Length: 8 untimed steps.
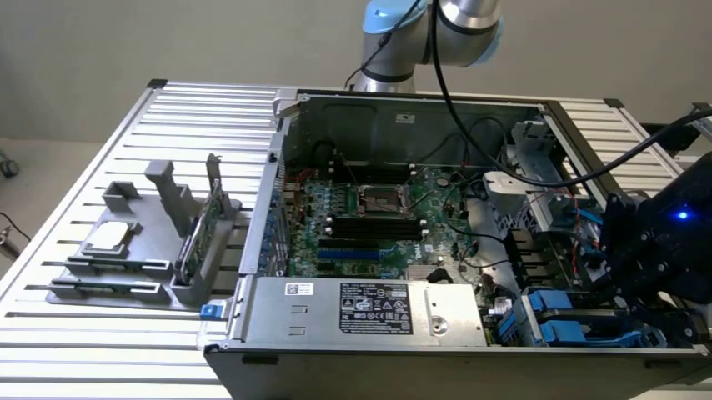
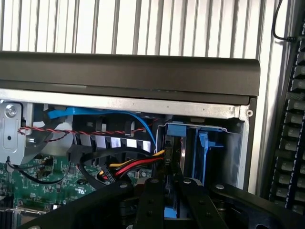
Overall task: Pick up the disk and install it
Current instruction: 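Insert the first disk wire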
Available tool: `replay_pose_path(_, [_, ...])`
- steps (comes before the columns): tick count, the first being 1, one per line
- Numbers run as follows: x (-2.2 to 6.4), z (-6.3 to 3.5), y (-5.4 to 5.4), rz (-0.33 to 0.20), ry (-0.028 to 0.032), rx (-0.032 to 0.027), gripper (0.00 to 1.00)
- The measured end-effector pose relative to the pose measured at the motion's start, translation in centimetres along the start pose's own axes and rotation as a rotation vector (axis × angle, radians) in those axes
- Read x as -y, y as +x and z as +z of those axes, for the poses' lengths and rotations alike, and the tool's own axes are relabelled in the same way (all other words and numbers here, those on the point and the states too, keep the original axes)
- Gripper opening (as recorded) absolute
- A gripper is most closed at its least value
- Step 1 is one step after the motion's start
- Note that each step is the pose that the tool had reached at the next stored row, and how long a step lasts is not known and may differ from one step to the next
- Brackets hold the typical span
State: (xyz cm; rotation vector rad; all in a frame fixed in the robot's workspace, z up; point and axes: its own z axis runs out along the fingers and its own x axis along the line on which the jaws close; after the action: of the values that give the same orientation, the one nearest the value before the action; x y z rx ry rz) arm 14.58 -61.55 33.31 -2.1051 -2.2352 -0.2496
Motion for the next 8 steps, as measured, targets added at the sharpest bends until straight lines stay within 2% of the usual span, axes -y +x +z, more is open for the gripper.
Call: replay_pose_path(8, [-0.22, 0.1, -0.03, 0.001, -0.0002, 0.0005, 0.18])
